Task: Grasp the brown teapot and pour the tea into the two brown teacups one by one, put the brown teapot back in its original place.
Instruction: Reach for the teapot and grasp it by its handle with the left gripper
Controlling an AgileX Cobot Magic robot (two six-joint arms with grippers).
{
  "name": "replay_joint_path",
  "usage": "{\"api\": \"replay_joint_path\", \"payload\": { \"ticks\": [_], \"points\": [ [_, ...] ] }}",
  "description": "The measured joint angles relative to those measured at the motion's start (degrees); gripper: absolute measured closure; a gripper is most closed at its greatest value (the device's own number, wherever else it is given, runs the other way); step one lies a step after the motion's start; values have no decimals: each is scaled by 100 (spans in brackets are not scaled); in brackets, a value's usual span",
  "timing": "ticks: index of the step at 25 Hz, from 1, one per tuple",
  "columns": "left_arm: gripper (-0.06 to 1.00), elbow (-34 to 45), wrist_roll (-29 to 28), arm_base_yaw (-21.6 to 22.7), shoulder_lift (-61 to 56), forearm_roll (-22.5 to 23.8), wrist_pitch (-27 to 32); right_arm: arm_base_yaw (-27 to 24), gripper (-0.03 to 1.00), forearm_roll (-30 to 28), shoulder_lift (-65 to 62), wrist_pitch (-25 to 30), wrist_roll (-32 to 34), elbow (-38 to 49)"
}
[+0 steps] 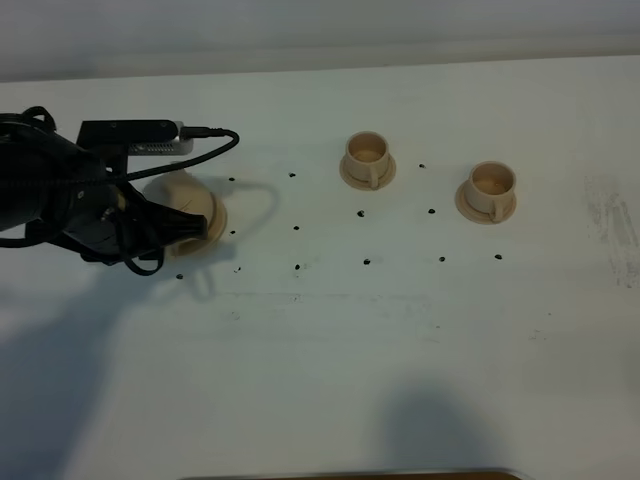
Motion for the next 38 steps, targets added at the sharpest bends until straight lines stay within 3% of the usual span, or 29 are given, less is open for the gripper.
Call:
{"api": "replay_joint_path", "payload": {
  "ticks": [9,38],
  "points": [
    [56,-341,89,0,327,-55,-91,0,73,0,0,0,0,0],
    [56,-361,244,109,747,-198,-465,0,73,0,0,0,0,0]
  ]
}}
